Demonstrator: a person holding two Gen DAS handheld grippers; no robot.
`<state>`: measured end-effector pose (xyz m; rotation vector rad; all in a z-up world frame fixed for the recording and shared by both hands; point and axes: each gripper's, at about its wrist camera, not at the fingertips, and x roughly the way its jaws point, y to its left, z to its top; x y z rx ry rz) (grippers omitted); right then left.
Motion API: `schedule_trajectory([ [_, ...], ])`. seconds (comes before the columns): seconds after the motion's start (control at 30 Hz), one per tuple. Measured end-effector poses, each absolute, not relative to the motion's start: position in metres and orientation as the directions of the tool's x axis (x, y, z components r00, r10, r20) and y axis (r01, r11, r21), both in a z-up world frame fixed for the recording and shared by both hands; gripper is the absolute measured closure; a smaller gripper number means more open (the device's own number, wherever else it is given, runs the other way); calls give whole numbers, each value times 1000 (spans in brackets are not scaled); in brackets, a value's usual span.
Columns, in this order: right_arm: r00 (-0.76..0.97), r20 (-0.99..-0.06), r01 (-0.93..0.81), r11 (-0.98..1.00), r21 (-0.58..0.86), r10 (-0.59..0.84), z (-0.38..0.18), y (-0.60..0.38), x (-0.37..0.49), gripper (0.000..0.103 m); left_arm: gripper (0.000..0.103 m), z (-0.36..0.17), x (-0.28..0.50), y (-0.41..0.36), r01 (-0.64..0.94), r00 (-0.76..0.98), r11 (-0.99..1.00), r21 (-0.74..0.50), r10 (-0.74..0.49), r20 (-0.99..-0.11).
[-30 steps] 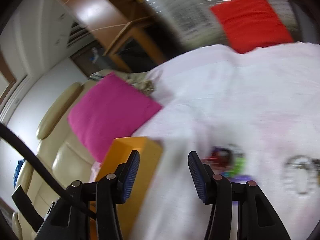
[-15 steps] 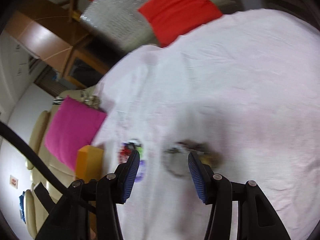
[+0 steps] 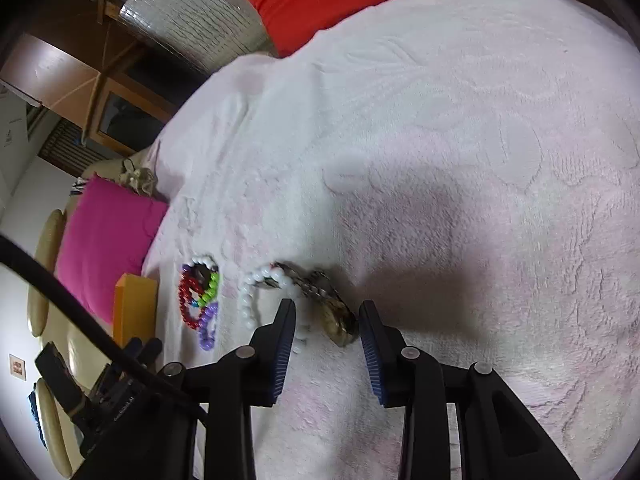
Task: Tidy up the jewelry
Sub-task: 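Move the right tool to the pearl bracelet while the left tool moves to the beaded bracelets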
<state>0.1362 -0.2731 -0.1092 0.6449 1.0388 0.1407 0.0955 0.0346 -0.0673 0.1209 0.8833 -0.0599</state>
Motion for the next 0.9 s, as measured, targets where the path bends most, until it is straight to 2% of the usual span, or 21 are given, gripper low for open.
schedule_trajectory([
  [0.13, 566, -732, 164, 819, 549, 378, -95, -268, 134, 68, 29, -73, 103, 46, 85, 604, 994, 65, 1, -797],
  [0.27, 555, -696, 112, 789, 604, 455, -93, -259, 138, 68, 29, -76, 113, 63, 35, 591, 999, 24, -1, -807],
  [0.47, 447, -740, 115, 788, 604, 502, -115, -228, 149, 68, 29, -88, 128, 67, 40, 552, 995, -94, -100, -828],
  [0.77, 449, -769, 85, 836, 543, 454, -128, -204, 157, 67, 29, -93, 148, 49, 81, 571, 989, -123, -148, -808],
  [0.8, 447, -771, 79, 838, 539, 454, -128, -203, 157, 69, 29, -91, 149, 45, 93, 574, 985, -143, -170, -801],
  [0.87, 448, -786, 79, 857, 510, 426, -130, -202, 158, 81, 29, -89, 150, 37, 115, 582, 982, -151, -190, -791],
  [0.9, 448, -785, 79, 856, 511, 428, -131, -203, 158, 82, 29, -88, 150, 33, 129, 584, 980, -152, -200, -787],
])
